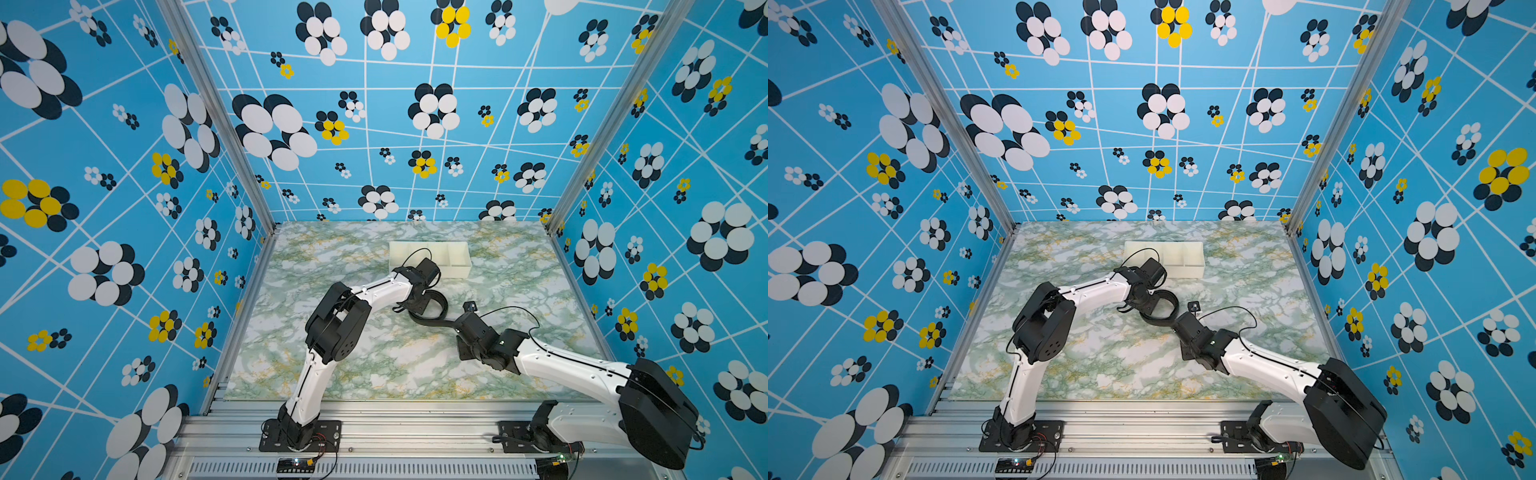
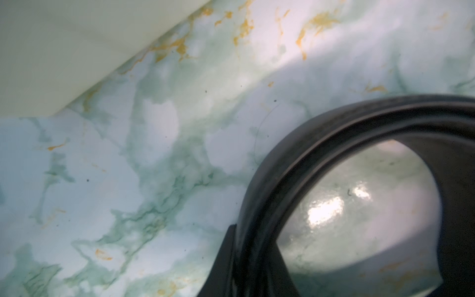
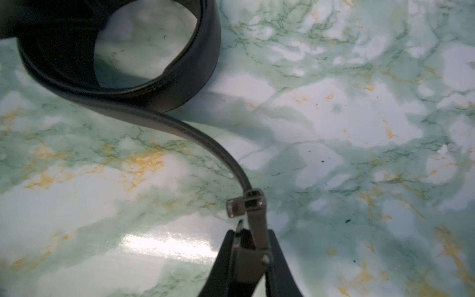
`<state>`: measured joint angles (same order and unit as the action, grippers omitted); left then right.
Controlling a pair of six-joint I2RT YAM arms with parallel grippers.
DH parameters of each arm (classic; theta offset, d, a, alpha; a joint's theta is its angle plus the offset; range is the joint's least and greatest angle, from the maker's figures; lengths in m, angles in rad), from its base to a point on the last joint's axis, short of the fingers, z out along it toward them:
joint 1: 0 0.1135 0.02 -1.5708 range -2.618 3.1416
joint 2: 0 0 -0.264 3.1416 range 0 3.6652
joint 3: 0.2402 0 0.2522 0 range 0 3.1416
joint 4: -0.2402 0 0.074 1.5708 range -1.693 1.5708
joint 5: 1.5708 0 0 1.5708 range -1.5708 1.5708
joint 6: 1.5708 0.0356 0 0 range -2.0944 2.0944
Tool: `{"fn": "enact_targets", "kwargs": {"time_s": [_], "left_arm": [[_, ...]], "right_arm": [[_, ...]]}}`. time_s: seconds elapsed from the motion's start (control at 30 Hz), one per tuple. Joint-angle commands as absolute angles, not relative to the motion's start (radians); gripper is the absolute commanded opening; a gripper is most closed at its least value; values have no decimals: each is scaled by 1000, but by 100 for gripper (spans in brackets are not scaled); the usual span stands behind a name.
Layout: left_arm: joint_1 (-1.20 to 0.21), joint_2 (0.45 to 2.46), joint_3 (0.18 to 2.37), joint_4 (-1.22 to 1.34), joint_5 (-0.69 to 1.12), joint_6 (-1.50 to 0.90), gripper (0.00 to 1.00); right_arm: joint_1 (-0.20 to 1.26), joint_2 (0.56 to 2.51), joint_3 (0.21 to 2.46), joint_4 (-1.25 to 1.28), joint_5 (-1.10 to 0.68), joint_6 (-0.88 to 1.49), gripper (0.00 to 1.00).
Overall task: Place the belts into the storage roll
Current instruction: Roll the belt at the center of the board.
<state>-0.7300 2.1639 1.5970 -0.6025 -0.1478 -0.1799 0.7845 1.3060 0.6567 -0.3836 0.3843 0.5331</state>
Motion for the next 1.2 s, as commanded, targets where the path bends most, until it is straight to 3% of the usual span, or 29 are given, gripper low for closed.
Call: {"fn": "enact_targets", "kwargs": {"time_s": [0.0,0.33,0.53,1.03,1.07,1.17], "left_arm": [[-752,2214,1494,-813,-201,-136,0],[-792,2178,1440,-824,-186,-156,0],[-777,2158,1408,-809,-168,-148,0],[-762,2161,1405,-803,-82,-140,0],[-758,2166,1407,-805,-80,-137,0],[-748,2176,1417,-808,-71,-130,0]], "right_arm": [[737,1377,717,-392,475,499,0],[673,1641,887,-356,539,521,15],[653,1574,805,-165,512,490,44],[526,1587,783,-78,428,509,50],[524,1602,796,-88,428,495,55],[511,1648,843,-128,419,454,57]]}}
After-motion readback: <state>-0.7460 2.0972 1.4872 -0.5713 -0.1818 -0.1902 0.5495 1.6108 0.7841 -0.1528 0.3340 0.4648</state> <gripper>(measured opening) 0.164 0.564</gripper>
